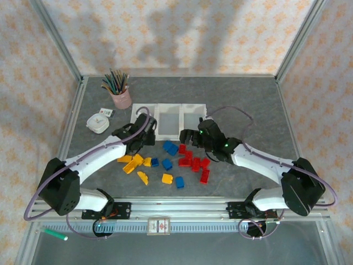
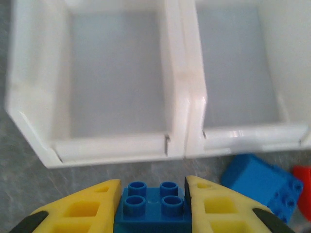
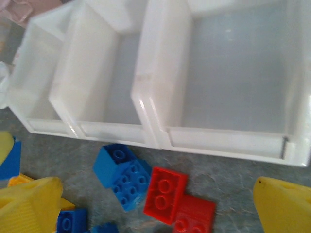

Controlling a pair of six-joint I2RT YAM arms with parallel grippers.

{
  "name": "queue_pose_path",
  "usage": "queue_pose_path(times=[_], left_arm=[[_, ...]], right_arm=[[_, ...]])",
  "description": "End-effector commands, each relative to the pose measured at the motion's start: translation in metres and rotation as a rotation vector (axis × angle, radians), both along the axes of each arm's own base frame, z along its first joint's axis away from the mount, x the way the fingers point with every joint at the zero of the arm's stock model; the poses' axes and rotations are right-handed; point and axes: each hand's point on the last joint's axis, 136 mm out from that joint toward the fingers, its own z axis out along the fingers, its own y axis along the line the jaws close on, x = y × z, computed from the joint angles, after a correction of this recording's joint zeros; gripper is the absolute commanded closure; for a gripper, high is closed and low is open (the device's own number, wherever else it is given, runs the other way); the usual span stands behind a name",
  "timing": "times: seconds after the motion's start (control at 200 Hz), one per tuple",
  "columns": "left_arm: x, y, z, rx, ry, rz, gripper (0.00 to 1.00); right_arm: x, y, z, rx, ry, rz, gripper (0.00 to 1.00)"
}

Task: Sort the legos into containers by color
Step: Place the lego in the container.

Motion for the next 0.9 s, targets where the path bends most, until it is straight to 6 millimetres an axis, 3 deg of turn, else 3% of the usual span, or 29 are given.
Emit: queue_pose_path(times=[0.0, 0.175, 0.35, 0.45, 0.535, 0.756, 0.896], left_arm=[[0.031, 0.029, 0.024, -0.006, -0.079, 0.137, 0.79], [0.075, 0.040, 0.029, -0.047, -0.128, 0.193, 0.79], [0.104, 0.039, 0.006, -0.019, -0.091, 0.194, 0.78], [0.116, 0.040, -0.002, -0.016, -0.082, 0.195, 0.71], [0.119, 0.041, -0.006, -0.007, -0.065, 0.192, 0.67], [0.113, 0.037, 0.000, -0.023, -0.057, 0.158, 0.44], [0.103, 0.036, 0.010, -0.041, -0.056, 0.139, 0.40]], right_arm=[[0.013, 0.013, 0.018, 0.053, -0.045, -0.011, 0.00], [0.024, 0.014, 0.018, 0.037, -0.059, -0.043, 0.00], [0.029, 0.010, 0.017, 0.013, -0.071, -0.073, 0.00], [0.030, 0.009, 0.019, 0.010, -0.077, -0.078, 0.00], [0.030, 0.008, 0.020, 0.003, -0.080, -0.077, 0.00], [0.030, 0.002, 0.026, -0.023, -0.099, -0.083, 0.00], [0.026, 0.000, 0.026, -0.037, -0.094, -0.071, 0.00]])
